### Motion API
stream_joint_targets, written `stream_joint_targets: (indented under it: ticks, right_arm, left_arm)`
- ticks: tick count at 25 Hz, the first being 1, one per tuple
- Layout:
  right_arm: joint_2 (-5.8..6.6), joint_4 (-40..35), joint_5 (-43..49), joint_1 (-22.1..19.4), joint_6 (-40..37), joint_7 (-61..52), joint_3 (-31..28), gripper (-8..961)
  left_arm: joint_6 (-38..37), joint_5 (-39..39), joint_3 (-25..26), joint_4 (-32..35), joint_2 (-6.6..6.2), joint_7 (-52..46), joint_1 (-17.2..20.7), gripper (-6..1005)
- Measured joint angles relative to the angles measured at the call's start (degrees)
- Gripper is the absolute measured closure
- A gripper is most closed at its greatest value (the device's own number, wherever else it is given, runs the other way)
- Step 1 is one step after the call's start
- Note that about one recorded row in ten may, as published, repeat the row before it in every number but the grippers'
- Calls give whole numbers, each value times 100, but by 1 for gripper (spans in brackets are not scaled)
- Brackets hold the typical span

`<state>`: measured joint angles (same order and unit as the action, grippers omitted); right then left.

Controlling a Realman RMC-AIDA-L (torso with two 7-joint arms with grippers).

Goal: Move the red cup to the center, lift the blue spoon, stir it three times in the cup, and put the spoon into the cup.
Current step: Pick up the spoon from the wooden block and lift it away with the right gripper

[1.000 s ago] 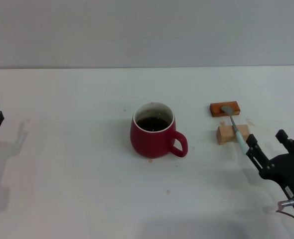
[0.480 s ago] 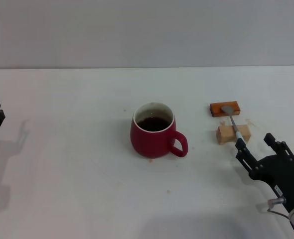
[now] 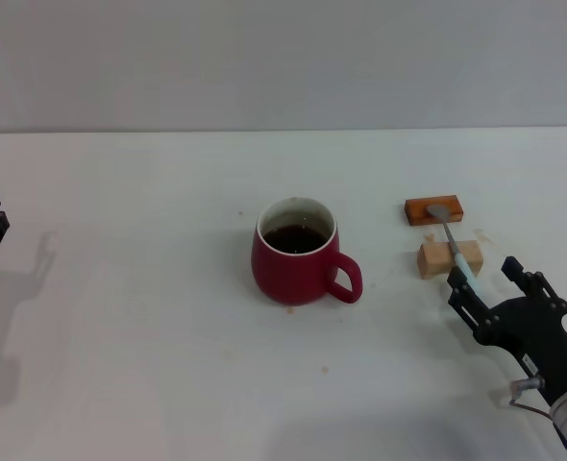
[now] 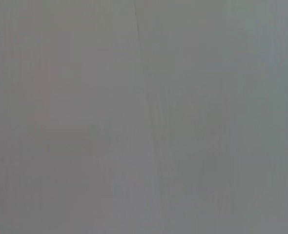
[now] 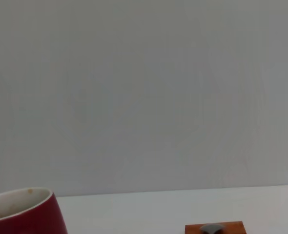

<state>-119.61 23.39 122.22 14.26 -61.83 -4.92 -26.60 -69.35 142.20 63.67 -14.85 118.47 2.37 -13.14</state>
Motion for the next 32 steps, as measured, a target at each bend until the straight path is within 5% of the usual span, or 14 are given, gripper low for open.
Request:
stream_joint_targets:
  ticks: [32]
  right_arm:
    - [8,-1,4,69,277,-135,33,200]
  left_arm:
    - [-18,5,-30,0,0,0,4,164]
